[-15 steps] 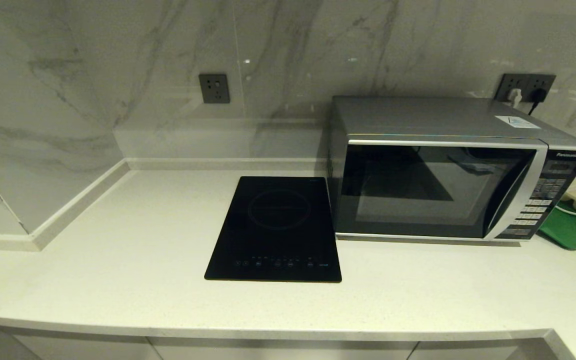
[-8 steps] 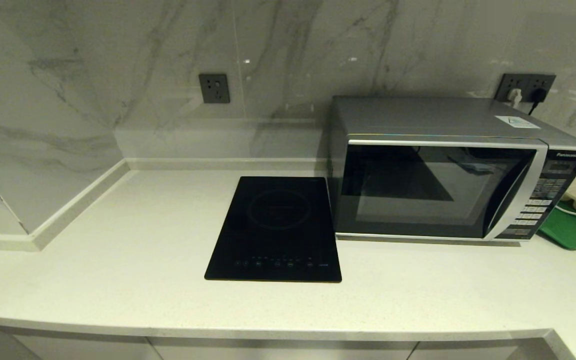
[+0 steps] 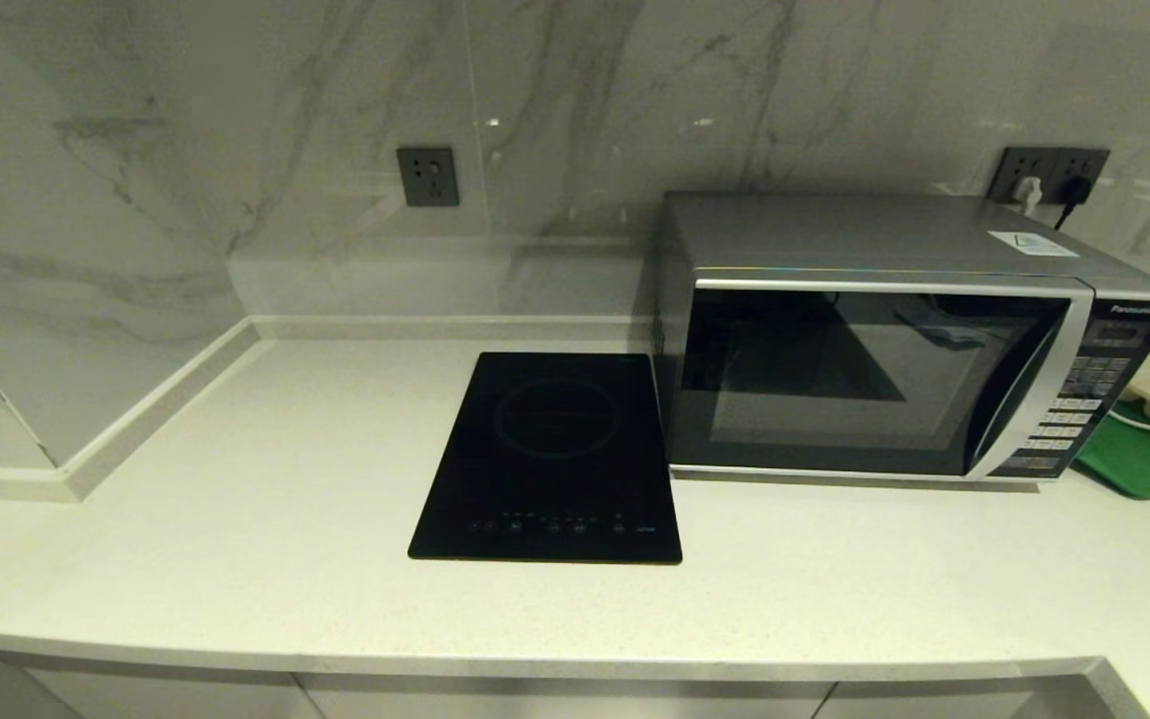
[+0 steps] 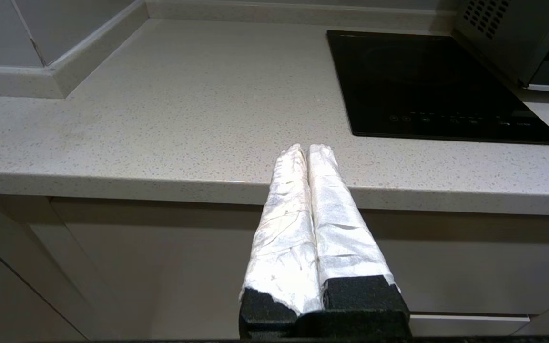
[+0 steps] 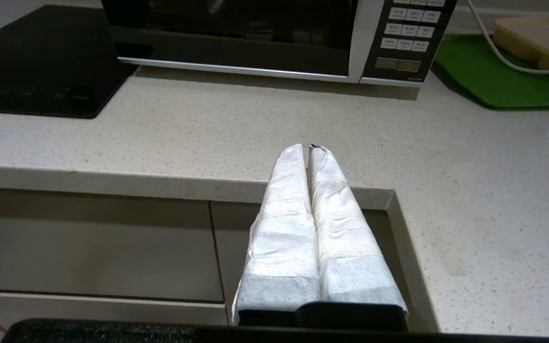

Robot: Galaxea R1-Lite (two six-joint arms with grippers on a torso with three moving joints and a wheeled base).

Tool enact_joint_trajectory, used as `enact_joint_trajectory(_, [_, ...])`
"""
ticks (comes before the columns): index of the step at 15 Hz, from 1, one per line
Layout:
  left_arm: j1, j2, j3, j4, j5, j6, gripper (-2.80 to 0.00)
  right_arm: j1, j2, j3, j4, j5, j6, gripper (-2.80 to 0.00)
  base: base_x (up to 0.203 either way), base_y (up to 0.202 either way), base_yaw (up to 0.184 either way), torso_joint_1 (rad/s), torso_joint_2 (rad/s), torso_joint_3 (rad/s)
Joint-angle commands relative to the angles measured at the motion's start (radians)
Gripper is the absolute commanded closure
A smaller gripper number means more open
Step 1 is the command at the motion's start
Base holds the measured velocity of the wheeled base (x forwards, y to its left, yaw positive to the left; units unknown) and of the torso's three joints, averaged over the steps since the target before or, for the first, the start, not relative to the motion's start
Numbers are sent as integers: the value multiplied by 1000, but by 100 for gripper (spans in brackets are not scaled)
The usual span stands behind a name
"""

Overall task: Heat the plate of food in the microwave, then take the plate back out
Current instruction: Open the microwave oven

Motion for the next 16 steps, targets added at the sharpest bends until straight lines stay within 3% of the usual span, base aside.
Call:
enact_joint_trajectory(1, [0,0,0,0,0,-1,0,0,2,1,-1,0,-4,0,0,0,0,0,0,0])
enact_joint_trajectory(8, [0,0,0,0,0,-1,0,0,2,1,-2,14,-16,0,0,0,0,0,0,0])
enact_joint_trajectory(16, [0,0,0,0,0,-1,0,0,2,-20,3,-7,36,0,0,0,0,0,0,0])
